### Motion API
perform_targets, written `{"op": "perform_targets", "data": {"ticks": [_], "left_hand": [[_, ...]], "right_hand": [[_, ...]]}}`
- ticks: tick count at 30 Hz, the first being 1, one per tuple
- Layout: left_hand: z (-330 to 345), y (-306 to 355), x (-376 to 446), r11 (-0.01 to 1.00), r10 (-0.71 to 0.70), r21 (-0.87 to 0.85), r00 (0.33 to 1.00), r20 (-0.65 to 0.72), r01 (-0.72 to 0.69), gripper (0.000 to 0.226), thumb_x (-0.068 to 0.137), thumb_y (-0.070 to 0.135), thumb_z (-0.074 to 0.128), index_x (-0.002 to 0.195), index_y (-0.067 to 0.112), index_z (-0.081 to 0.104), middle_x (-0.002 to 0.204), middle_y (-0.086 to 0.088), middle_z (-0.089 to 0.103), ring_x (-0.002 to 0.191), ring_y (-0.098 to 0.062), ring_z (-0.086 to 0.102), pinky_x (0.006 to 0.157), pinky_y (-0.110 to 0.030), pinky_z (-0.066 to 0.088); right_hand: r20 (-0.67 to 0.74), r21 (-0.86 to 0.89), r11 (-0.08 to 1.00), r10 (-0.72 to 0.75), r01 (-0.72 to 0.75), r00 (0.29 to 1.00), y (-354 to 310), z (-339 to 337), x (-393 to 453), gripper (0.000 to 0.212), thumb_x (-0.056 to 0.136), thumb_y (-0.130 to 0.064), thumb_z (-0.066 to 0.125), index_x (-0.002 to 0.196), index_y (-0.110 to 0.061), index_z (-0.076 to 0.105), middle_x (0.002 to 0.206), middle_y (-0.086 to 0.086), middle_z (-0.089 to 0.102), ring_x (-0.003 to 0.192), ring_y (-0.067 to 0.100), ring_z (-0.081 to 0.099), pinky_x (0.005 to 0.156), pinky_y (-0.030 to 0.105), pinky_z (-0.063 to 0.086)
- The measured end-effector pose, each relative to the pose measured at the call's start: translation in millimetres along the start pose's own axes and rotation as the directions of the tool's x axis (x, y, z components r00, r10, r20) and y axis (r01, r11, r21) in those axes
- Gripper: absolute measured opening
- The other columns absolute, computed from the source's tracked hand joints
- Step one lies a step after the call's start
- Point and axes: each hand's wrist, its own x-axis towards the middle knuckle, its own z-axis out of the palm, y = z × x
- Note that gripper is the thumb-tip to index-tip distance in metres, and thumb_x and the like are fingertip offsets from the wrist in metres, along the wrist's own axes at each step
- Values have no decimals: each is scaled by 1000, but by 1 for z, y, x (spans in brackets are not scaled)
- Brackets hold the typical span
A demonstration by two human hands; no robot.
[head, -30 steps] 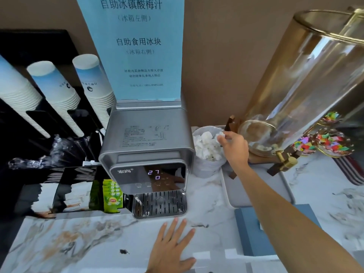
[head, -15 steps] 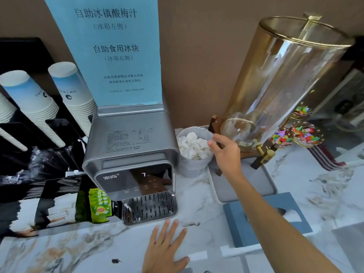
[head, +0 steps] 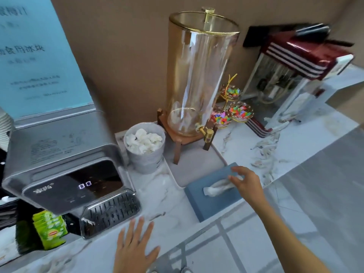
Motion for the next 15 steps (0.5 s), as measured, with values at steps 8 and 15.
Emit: {"op": "perform_targets", "data": {"ticks": [8, 15], "left_hand": [[9, 10, -13, 987, -159, 30, 987, 5, 159, 72, 85, 66, 49, 145, 26, 51, 158, -9, 41, 144, -35, 37, 112, -56, 29], [-16, 35, -26, 935, -354, 1, 934, 51, 354, 74, 93, 73, 19, 146, 30, 48, 157, -7, 42, 151, -23, 15, 122, -38, -1]], "right_hand": [[357, -415, 865, -131, 283, 925, 42, -10, 21, 57, 75, -35, 82, 128, -24, 63, 139, 2, 56, 128, 29, 42, 104, 40, 31], [276, -264, 865, -356, 426, 893, 42, -1, 34, 12, 86, -10, 72, 97, -11, 78, 111, 10, 73, 107, 35, 60, 92, 46, 46]]}}
